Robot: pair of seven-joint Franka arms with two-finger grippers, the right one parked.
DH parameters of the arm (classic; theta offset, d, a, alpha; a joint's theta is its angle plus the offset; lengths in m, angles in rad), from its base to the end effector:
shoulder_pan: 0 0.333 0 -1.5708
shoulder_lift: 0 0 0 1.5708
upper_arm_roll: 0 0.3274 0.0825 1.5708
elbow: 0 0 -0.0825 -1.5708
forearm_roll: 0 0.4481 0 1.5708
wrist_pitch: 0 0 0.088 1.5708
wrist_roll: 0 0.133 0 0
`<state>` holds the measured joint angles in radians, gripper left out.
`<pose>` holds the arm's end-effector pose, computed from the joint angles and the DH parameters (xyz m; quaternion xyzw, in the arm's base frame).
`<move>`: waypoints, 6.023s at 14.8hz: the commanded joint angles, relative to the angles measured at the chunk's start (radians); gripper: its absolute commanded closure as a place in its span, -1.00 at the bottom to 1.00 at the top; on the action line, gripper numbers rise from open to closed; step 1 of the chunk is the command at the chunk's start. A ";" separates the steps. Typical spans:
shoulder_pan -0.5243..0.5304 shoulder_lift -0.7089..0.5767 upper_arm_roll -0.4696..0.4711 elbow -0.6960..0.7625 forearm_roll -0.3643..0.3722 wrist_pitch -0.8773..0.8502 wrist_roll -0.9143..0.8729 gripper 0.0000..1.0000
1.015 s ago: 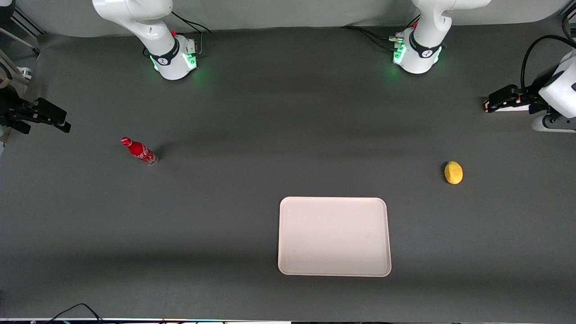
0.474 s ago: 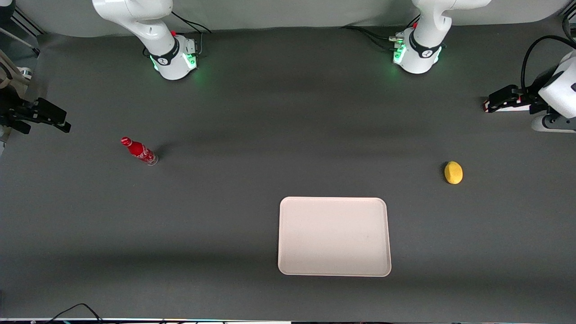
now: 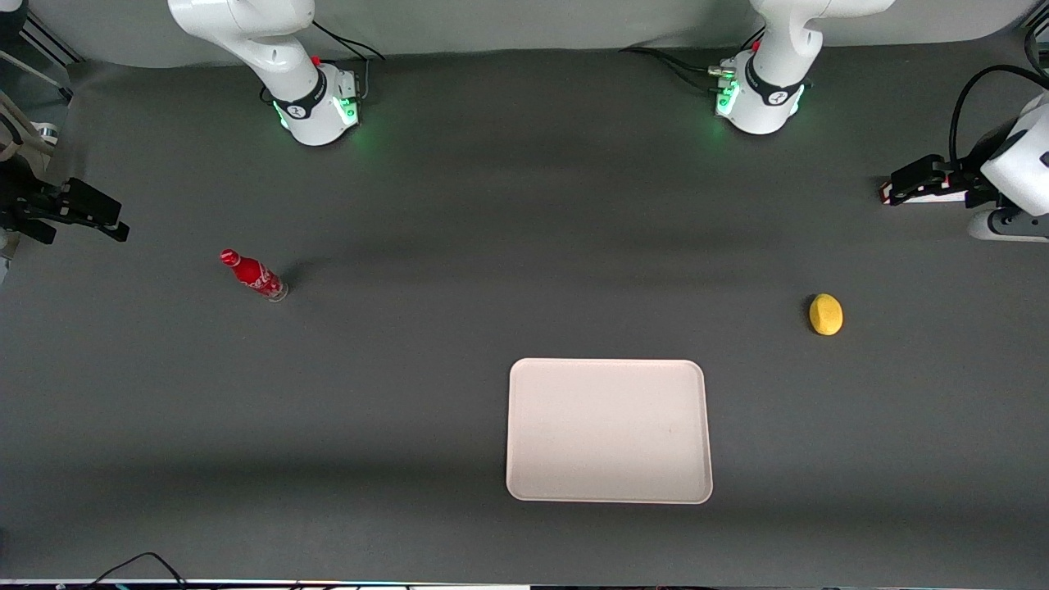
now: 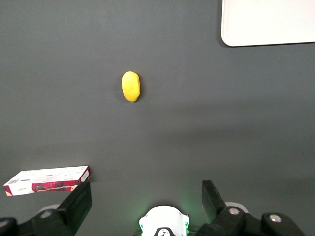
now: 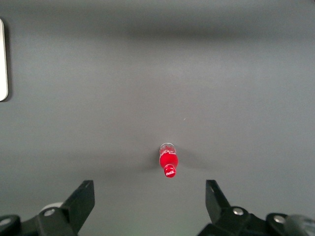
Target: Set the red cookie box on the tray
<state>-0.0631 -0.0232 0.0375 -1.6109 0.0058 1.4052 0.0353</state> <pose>0.5866 -0.0140 0.5904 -0.9954 0.0301 0.0911 0.0020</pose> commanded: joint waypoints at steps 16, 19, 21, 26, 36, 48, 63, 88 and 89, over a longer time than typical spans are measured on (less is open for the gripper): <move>-0.003 -0.015 0.438 -0.122 0.256 -0.063 1.183 -1.00; -0.001 -0.015 0.599 -0.300 0.256 0.102 1.440 -1.00; -0.001 -0.015 0.711 -0.459 0.255 0.310 1.579 -1.00; 0.002 -0.004 0.843 -0.750 0.249 0.748 1.717 -1.00; 0.014 0.106 0.849 -0.902 0.238 1.055 1.787 -1.00; 0.034 0.296 0.845 -0.920 0.042 1.167 1.821 1.00; 0.006 0.287 0.646 -0.042 0.014 0.111 1.391 1.00; -0.063 0.795 -0.307 0.485 0.039 0.441 -0.399 1.00; -0.072 0.818 -0.306 0.486 0.060 0.461 -0.402 1.00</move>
<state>-0.1025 0.7263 -0.2667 -1.1830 0.0111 1.8332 -0.3254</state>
